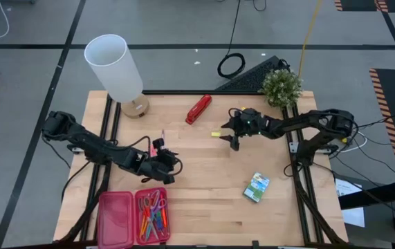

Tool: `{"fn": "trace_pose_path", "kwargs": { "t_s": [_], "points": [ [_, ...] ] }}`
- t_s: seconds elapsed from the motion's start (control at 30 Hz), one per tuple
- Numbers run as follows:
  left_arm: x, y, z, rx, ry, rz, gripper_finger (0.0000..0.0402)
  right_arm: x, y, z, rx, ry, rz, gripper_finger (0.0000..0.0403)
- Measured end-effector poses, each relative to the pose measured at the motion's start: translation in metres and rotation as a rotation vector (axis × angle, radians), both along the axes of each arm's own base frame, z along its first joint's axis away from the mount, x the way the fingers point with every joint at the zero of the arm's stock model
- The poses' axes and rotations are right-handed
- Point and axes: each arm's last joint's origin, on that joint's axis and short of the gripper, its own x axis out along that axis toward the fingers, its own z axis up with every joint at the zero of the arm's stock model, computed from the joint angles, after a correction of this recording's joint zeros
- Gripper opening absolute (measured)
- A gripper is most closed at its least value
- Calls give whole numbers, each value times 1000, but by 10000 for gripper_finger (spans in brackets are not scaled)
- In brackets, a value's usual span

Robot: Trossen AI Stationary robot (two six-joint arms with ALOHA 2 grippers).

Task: Pack school essentials
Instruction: Put the yellow eraser into the red supply box

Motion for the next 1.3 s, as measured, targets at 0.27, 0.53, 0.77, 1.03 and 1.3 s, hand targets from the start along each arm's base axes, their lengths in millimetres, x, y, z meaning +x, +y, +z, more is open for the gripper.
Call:
{"fn": "trace_pose_path", "kwargs": {
  "t_s": [0.27,0.53,0.77,1.03,1.3],
  "points": [
    [7,-7,8,-23,-121,-35,117,29,-13,-6,-22,101,61,253],
    [9,-11,11,-71,-162,-52,117,29,-16,-21,-9,193,115,253],
    [15,0,28,-10,-240,-127,117,35,-19,-38,13,175,93,252],
    [19,19,39,-78,-284,-196,117,34,-19,-41,35,196,70,195],
    [17,18,32,-113,-217,-208,117,34,-19,-42,27,214,47,133]
  ]
}}
